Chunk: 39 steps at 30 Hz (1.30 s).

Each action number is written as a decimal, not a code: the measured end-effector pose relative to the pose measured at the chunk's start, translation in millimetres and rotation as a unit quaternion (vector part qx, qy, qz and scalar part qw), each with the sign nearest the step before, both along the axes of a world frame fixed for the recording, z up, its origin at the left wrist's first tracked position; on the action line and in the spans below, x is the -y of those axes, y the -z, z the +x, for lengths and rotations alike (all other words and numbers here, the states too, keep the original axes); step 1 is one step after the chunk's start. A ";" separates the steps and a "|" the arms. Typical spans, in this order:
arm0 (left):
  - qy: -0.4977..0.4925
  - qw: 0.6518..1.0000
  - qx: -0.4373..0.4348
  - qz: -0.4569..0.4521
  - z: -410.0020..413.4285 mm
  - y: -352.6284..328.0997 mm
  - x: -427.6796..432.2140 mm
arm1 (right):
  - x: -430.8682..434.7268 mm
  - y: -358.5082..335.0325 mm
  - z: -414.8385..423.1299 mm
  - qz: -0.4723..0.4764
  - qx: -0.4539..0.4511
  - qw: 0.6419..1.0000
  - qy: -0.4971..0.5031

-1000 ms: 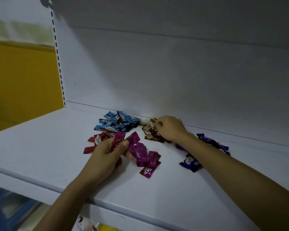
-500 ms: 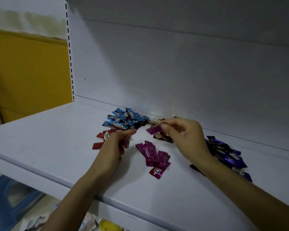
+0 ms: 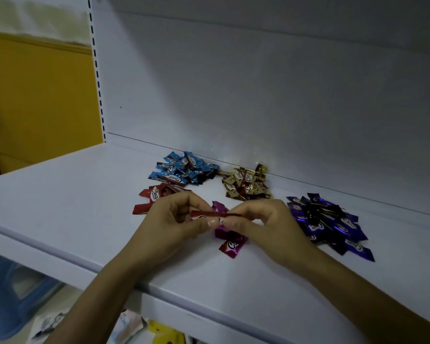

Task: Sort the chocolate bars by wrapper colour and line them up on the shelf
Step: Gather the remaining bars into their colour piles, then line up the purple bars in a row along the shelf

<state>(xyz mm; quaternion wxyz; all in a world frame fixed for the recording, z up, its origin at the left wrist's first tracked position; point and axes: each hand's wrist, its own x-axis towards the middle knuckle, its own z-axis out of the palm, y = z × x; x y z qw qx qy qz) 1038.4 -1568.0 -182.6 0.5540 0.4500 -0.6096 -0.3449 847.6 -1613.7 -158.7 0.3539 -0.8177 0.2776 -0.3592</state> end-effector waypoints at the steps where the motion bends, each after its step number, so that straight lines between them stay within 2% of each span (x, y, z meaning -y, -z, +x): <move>1: -0.013 1.000 0.003 -0.001 0.4 0.2 1.2 | 2.4 0.1 -0.8 -0.027 0.005 0.999 0.034; 3: -0.053 0.997 0.046 0.018 1.3 1.9 3.6 | 10.4 1.2 -8.5 -0.179 -0.027 0.973 0.145; 4: -0.072 0.993 0.086 0.029 1.4 3.8 4.8 | 14.5 3.0 -12.4 -0.286 -0.079 0.935 0.196; 5: -0.084 0.987 0.130 0.034 1.1 5.9 5.6 | 17.5 6.8 -15.5 -0.366 -0.136 0.896 0.210; 6: -0.087 0.981 0.169 0.035 0.2 7.1 5.4 | 18.4 11.4 -17.7 -0.394 -0.198 0.876 0.194; 8: -0.067 0.969 0.238 0.018 -2.9 7.0 3.6 | 14.9 14.0 -18.0 -0.336 -0.289 0.885 0.142; 10: -0.020 0.940 0.339 -0.017 -8.0 6.5 2.9 | 14.8 10.7 -17.5 -0.281 -0.322 0.897 0.114; 12: 0.008 0.876 0.481 -0.041 -12.9 8.0 4.9 | 18.2 1.0 -16.2 -0.283 -0.327 0.895 0.112; 13: 0.011 0.847 0.530 -0.044 -13.9 8.8 4.6 | 17.8 -3.5 -16.0 -0.283 -0.330 0.894 0.111; 14: 0.009 0.833 0.551 -0.045 -13.1 8.9 4.9 | 16.9 -7.9 -16.5 -0.288 -0.337 0.890 0.108; 17: 0.006 0.834 0.549 -0.062 -8.2 3.2 3.3 | 7.6 -14.0 -29.7 -0.296 -0.331 0.885 0.137; 20: 0.018 0.832 0.548 -0.082 -9.1 2.7 -3.6 | -16.7 -7.8 -61.3 -0.230 -0.285 0.912 0.184; 22: 0.009 0.850 0.520 -0.087 -15.9 6.5 -10.2 | -34.9 3.4 -85.8 -0.205 -0.280 0.915 0.207; 25: -0.009 0.894 0.431 -0.123 -49.7 4.9 -17.5 | -55.5 17.9 -115.7 -0.185 -0.260 0.916 0.243; 29: 0.014 0.888 0.424 -0.176 -121.8 -1.8 -16.3 | -67.5 20.4 -136.0 -0.138 -0.204 0.926 0.285; 34: 0.048 0.899 0.407 -0.156 -180.7 -1.8 -5.1 | -76.8 27.8 -160.2 -0.108 -0.163 0.914 0.356; 39: 0.091 0.924 0.369 -0.040 -194.2 14.9 -4.4 | -79.2 29.8 -171.8 -0.089 -0.111 0.896 0.420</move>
